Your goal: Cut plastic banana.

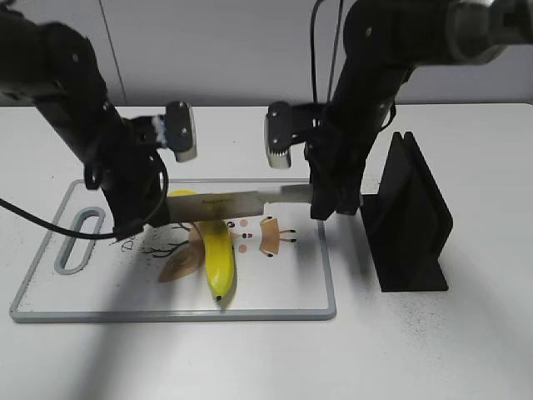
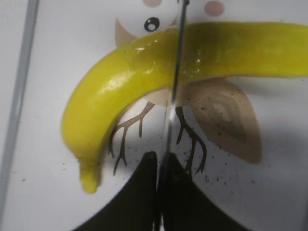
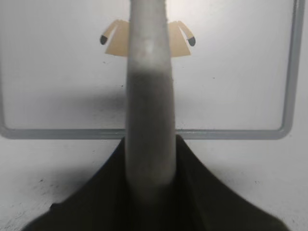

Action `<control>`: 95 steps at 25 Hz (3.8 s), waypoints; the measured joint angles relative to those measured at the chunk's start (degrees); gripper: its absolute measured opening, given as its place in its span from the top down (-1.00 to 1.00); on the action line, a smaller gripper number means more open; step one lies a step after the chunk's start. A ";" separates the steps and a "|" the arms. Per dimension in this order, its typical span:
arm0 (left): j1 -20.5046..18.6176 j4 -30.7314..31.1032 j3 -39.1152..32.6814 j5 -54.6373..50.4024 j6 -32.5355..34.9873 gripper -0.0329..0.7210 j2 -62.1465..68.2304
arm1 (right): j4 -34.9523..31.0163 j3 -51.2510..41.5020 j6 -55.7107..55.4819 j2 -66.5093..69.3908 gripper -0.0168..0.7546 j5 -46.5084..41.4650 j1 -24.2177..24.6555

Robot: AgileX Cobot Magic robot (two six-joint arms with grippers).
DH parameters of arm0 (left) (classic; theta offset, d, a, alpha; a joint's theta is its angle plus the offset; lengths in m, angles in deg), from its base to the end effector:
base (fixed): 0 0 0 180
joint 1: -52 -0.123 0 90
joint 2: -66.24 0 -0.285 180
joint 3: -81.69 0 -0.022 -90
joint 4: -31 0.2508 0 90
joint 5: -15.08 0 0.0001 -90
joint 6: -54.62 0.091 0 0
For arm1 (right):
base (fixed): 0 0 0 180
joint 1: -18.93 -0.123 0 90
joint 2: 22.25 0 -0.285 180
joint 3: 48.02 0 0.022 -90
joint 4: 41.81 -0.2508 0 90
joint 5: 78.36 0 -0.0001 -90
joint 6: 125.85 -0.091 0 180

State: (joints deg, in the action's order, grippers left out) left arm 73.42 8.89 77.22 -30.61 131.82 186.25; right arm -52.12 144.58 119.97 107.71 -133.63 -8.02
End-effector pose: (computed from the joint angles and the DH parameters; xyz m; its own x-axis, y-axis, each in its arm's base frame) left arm 0.3447 -0.1616 0.1602 -0.0820 0.9401 -0.3310 0.9927 0.1065 0.0565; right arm 0.3755 0.2059 0.1565 -0.0396 -0.9802 -0.1942 -0.9978 0.0491 -0.0445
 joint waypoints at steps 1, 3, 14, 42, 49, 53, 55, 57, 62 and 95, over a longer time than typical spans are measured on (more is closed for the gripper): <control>-0.06 -0.61 -0.47 1.40 -0.22 0.93 1.67 | 0.55 0.00 0.09 1.64 0.53 0.47 0.00; -0.06 -1.28 -0.75 2.28 -0.28 0.93 4.52 | 1.10 0.28 0.26 3.22 0.52 0.83 0.00; -0.17 -0.82 -0.86 2.19 -0.79 0.93 4.01 | 1.56 3.62 0.43 3.26 0.51 -0.97 0.00; -0.06 -4.71 -1.42 -6.00 -1.03 -0.72 -13.50 | -0.11 6.76 -0.84 -6.19 0.53 -9.91 -0.11; 0.00 -5.73 -1.42 -6.06 -1.96 -0.87 -14.67 | 0.01 7.14 -1.58 -6.19 0.54 -11.35 -0.11; -0.58 -5.37 -1.47 -4.86 -7.84 -0.87 -16.68 | 0.26 8.77 -2.31 -6.19 0.54 -13.83 -0.11; -1.69 -5.26 -1.40 -3.63 -13.19 -0.86 -17.59 | 0.37 9.89 -4.47 -6.19 0.54 -14.13 -0.11; -3.38 -4.97 -0.85 -3.38 -19.35 -0.86 -18.20 | 0.37 10.62 -9.23 -6.39 0.54 -14.13 -0.11; -9.09 -0.59 2.72 -5.23 -37.85 -0.84 -18.40 | 0.37 10.78 -27.12 -6.73 0.54 -14.24 -0.11; -15.51 21.00 -19.71 -24.08 -69.18 -0.64 -58.73 | -3.66 -23.55 -70.47 -45.19 0.54 -10.90 -0.11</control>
State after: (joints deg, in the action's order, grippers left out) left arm 57.90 29.89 57.51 -54.70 62.63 127.52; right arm -55.78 121.03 49.50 62.52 -144.52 -8.12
